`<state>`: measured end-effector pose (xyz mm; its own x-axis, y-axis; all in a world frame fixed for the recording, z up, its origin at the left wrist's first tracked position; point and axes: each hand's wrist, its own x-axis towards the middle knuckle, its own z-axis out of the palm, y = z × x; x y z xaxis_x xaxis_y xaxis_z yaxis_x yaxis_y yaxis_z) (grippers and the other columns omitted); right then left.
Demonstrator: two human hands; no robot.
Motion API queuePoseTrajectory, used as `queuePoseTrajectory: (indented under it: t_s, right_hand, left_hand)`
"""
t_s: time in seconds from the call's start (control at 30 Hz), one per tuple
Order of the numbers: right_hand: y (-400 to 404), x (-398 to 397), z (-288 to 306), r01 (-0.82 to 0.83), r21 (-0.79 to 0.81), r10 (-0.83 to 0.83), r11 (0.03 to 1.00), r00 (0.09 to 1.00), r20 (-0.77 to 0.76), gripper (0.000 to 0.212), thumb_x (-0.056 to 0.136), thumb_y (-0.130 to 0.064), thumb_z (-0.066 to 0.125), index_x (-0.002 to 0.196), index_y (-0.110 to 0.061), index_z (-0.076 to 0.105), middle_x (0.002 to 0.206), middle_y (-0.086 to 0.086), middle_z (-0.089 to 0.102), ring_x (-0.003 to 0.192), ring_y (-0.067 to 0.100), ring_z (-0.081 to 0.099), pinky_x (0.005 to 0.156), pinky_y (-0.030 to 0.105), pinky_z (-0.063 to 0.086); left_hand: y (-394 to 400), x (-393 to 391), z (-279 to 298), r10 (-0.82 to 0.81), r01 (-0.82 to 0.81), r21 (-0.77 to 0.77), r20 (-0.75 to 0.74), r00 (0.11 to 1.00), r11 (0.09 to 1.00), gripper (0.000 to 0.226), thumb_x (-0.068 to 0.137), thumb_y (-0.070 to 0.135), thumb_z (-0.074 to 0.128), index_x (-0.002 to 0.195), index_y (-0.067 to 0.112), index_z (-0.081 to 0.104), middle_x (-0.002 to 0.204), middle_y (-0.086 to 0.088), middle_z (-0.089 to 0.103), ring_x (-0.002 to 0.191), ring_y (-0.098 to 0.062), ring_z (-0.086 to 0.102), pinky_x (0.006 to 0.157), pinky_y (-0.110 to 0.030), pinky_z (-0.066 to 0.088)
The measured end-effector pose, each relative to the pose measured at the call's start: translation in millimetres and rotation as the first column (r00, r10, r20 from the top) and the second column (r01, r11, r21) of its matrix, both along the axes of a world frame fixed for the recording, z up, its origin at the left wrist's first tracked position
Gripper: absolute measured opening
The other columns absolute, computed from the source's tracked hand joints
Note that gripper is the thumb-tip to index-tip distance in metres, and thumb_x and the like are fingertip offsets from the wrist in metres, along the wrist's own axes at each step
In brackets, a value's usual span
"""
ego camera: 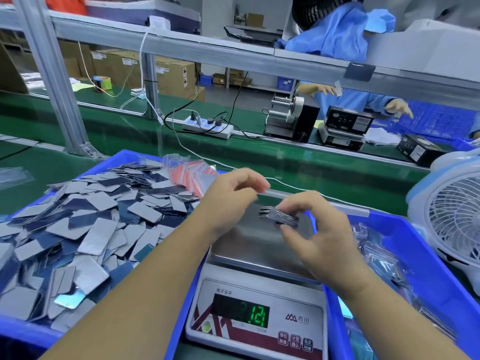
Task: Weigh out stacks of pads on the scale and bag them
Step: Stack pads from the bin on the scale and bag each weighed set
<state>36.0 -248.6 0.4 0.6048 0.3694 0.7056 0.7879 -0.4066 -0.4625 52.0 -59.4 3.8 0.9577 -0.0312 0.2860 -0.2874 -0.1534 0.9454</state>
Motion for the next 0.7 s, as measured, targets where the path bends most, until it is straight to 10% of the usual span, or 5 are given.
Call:
queuePoseTrajectory:
  t_s: [0.13, 0.23, 0.7]
  right_hand:
    - [-7, 7, -6, 0.089, -0.113, -0.114, 0.990, 0.966, -0.233, 0.045, 0.072, 0.002, 0.077, 0.096, -0.032, 0.059, 0.090, -0.018, 0.065, 0.087, 0.007, 0.061, 0.078, 0.014, 0.046]
    - [-8, 10, -9, 0.081, -0.182, -0.137, 0.980, 0.936, -0.323, 0.046, 0.075, -0.003, 0.078, 0.099, -0.036, 0.056, 0.094, -0.024, 0.064, 0.085, 0.007, 0.061, 0.076, 0.018, 0.048]
    - [-6, 13, -11, 0.153, -0.307, -0.236, 0.939, 0.938, -0.254, 0.060, 0.075, -0.017, 0.080, 0.127, -0.037, 0.055, 0.094, -0.021, 0.051, 0.087, 0.002, 0.050, 0.073, 0.006, 0.038]
  left_hand:
    - [2, 3, -9, -0.104, 0.125, 0.392, -0.075, 0.992, 0.912, 0.050, 0.073, 0.065, 0.057, 0.074, 0.017, 0.071, 0.074, -0.012, 0.062, 0.066, -0.016, 0.054, 0.067, -0.033, 0.043]
    - [2, 3, -9, -0.077, 0.121, 0.486, -0.109, 0.991, 0.865, 0.026, 0.072, 0.062, 0.063, 0.078, 0.041, 0.076, 0.076, 0.006, 0.072, 0.077, -0.015, 0.067, 0.076, -0.042, 0.058]
    - [1, 11, -14, 0.066, -0.027, 0.273, -0.132, 0.989, 0.962, 0.010, 0.090, 0.027, 0.067, 0.086, 0.036, 0.069, 0.050, 0.020, 0.056, 0.044, 0.002, 0.045, 0.044, -0.010, 0.033]
